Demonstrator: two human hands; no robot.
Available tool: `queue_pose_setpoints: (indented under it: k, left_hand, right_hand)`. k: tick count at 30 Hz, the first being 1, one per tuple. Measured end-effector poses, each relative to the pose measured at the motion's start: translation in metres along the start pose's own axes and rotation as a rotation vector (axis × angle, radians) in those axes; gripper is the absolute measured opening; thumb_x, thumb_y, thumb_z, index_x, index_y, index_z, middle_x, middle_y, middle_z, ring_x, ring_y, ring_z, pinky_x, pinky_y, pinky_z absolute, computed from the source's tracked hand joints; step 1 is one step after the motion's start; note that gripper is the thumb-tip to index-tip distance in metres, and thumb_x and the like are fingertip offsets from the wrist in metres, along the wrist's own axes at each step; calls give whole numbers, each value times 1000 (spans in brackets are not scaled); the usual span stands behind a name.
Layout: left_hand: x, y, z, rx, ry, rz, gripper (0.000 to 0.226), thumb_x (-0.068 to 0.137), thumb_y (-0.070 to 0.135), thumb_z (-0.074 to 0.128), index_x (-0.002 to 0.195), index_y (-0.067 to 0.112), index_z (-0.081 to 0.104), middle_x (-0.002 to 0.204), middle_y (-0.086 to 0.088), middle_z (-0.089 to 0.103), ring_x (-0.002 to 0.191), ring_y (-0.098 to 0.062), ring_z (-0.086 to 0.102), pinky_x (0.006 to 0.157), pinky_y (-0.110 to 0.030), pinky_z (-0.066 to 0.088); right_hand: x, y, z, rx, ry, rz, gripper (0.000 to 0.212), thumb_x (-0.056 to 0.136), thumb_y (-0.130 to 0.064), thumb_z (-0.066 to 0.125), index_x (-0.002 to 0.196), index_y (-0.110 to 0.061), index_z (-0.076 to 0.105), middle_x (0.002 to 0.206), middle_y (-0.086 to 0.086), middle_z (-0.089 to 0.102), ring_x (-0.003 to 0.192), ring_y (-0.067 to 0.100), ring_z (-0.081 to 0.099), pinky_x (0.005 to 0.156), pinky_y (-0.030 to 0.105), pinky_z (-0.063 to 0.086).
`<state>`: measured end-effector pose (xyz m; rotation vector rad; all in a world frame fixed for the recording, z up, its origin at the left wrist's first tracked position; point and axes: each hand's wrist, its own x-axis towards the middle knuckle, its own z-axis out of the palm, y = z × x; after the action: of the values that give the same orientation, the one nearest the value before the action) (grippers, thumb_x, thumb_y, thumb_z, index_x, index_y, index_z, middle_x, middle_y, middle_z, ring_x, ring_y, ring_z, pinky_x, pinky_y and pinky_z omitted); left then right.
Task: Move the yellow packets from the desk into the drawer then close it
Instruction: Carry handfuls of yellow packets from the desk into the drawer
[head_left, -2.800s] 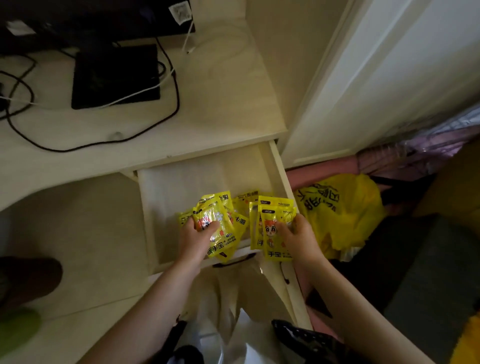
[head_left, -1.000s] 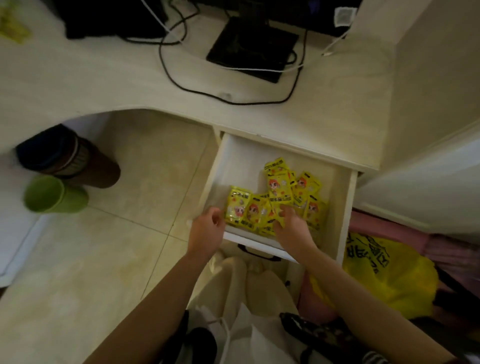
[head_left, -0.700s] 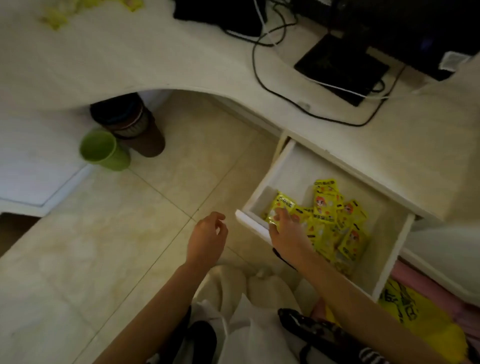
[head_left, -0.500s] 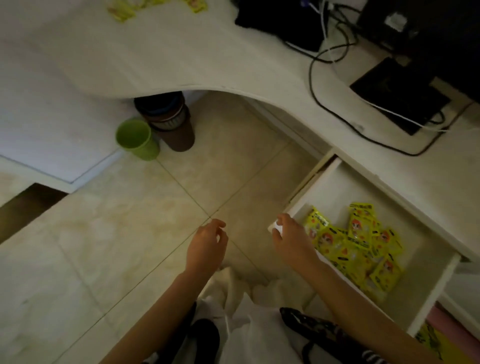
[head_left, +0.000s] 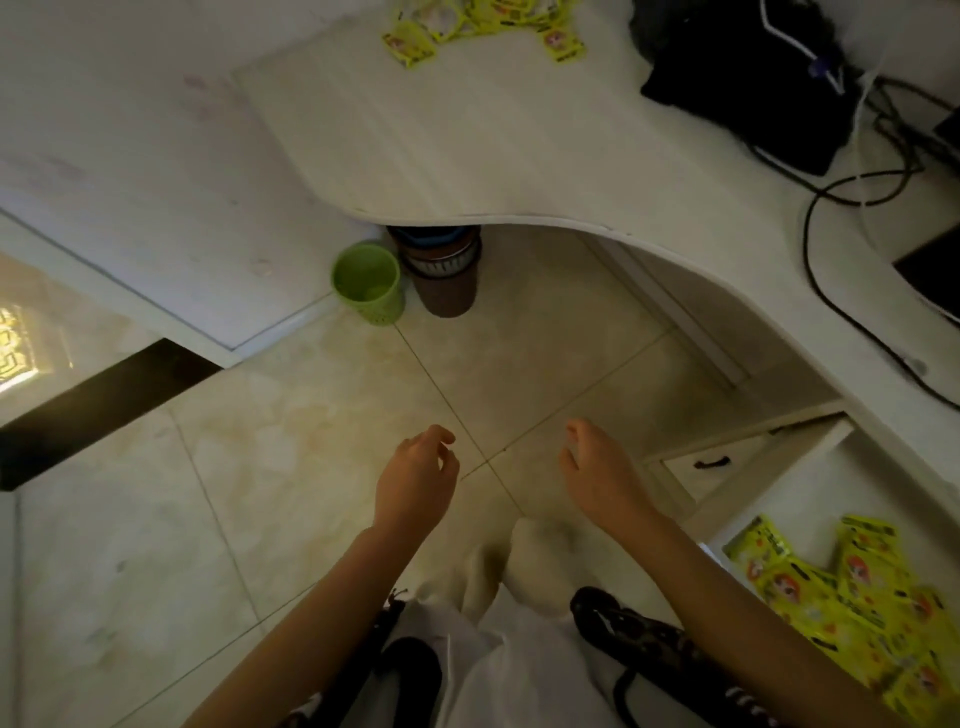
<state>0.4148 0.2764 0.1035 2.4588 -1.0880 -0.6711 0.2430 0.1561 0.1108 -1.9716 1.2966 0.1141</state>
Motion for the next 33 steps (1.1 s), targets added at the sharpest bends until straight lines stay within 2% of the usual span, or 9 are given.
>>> queue_pose_setpoints:
  k: [7, 19, 22, 33]
  left_hand:
    - [86, 6, -30, -5, 49, -19, 23, 94, 20, 48, 115, 17, 59, 101, 0, 66, 98, -17, 59, 79, -31, 50]
    - [253, 55, -69, -14, 137, -83, 24, 94, 24, 48, 115, 20, 59, 98, 0, 66, 93, -17, 60, 79, -30, 50]
    - [290, 64, -78, -26, 137, -61, 22, 94, 23, 49, 113, 19, 60, 99, 0, 65, 93, -18, 61, 79, -34, 52]
    - [440, 69, -126, -62, 101, -20, 22, 93, 20, 49, 112, 18, 60, 91, 6, 59, 89, -15, 58, 73, -28, 43]
  right_hand:
    - [90, -46, -27, -54, 36, -55, 40, 96, -21, 45, 134, -9, 45, 131, 9, 57, 117, 25, 56, 92, 34, 45]
    - [259, -108, -107, -143, -10, -171, 41, 97, -26, 43, 134, -9, 45, 130, 14, 57, 117, 29, 55, 94, 35, 44]
    - [294, -124, -127, -140, 5, -198, 38, 98, -25, 43, 133, -10, 45, 130, 11, 56, 118, 27, 54, 94, 35, 44]
    - [416, -181, -172, -147, 66, -198, 38, 98, -27, 43, 133, -12, 45, 131, 8, 56, 118, 25, 54, 97, 38, 47]
